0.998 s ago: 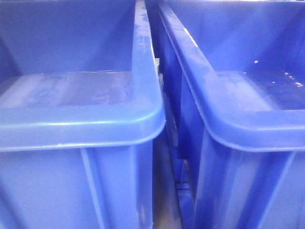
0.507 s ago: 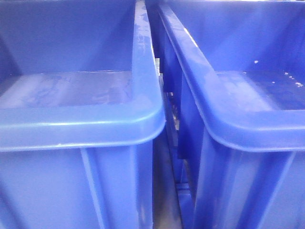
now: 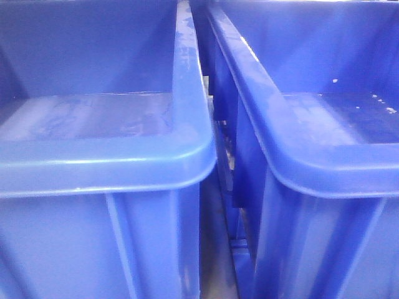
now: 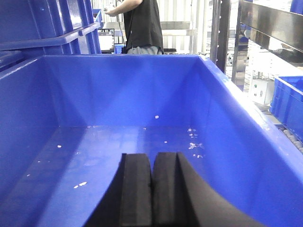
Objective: Sort and place red and blue blocks on shelf
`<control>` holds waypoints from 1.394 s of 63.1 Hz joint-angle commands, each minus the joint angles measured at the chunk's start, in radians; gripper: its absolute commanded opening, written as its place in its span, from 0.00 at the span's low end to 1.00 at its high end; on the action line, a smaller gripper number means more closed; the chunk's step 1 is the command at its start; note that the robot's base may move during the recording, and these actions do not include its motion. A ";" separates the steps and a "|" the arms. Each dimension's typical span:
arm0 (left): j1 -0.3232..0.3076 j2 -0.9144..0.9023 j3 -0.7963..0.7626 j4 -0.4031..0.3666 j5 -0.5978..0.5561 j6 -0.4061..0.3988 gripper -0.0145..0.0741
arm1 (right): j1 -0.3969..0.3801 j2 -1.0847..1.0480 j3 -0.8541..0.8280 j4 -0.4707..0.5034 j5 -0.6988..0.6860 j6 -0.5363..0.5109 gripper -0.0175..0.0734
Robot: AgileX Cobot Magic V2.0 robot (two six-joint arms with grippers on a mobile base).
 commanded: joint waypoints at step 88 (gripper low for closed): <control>-0.001 -0.018 0.041 -0.009 -0.017 -0.002 0.26 | 0.000 -0.017 0.005 0.046 -0.046 -0.065 0.25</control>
